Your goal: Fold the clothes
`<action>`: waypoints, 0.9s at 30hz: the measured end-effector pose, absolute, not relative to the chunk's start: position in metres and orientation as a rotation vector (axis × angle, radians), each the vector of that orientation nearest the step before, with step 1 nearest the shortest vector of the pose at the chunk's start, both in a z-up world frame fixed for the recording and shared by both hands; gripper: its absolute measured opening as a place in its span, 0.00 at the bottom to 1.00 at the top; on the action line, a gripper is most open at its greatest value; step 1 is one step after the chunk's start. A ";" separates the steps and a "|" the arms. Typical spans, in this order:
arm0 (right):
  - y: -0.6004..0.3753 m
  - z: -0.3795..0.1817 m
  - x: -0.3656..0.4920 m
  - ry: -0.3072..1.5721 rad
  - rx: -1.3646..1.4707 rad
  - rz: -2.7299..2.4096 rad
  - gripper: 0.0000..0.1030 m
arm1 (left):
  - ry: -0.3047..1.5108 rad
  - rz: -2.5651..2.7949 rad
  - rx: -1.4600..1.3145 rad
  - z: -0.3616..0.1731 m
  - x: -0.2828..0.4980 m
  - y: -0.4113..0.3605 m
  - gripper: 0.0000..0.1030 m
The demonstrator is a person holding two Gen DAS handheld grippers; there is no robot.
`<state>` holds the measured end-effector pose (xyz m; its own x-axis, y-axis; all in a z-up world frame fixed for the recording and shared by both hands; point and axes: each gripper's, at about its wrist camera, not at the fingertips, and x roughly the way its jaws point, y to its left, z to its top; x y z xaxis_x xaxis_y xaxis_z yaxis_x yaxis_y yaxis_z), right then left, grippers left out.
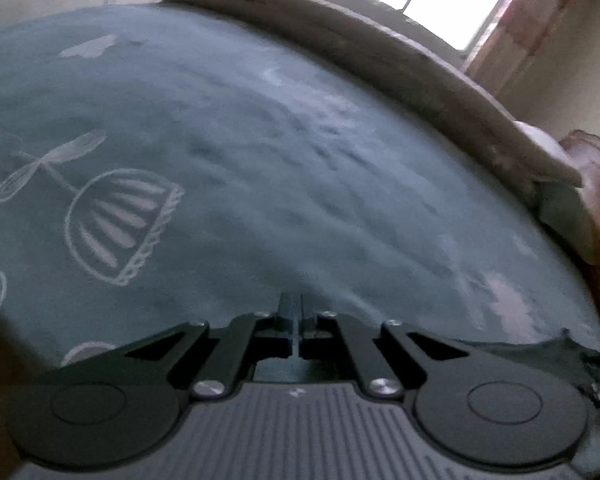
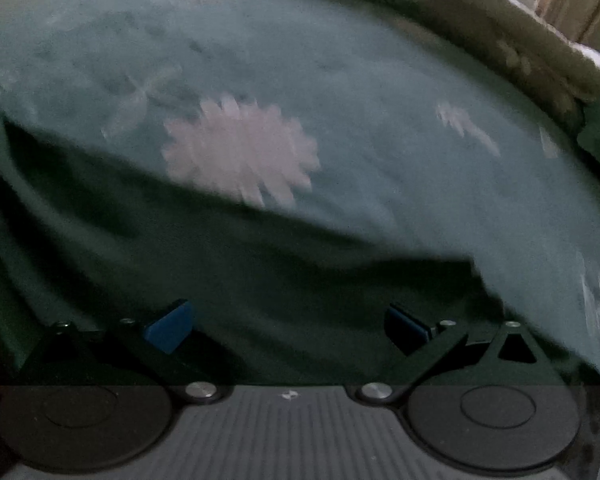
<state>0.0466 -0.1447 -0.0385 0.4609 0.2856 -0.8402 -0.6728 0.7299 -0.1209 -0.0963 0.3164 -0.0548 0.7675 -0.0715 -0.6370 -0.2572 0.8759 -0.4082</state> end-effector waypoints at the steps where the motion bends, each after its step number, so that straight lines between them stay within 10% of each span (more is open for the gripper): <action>1: -0.140 -0.033 0.047 0.893 -0.468 0.640 1.00 | 0.691 0.066 -0.487 -0.050 -0.096 0.309 0.04; 8: -0.041 -0.016 0.053 0.772 -0.561 0.995 0.54 | 0.767 -0.244 -0.340 -0.046 -0.087 0.226 0.23; 15: 0.047 -0.038 0.033 0.675 -0.725 1.318 0.50 | 0.816 -0.244 -0.348 -0.065 -0.102 0.203 0.33; 17: 0.059 -0.048 0.033 0.692 -0.755 1.365 0.31 | 0.815 -0.234 -0.361 -0.069 -0.105 0.204 0.36; 18: 0.065 -0.054 0.033 0.712 -0.777 1.371 0.01 | 0.819 -0.230 -0.368 -0.071 -0.107 0.204 0.39; 27: 0.073 -0.046 0.064 0.735 -0.673 1.219 0.05 | 0.877 -0.221 -0.352 -0.060 -0.118 0.206 0.39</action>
<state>0.0639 0.0727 -0.0464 0.1795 0.5742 -0.7988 -0.9745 0.2150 -0.0645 -0.1175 0.2058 -0.0599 0.6220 -0.3303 -0.7099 0.0450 0.9202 -0.3887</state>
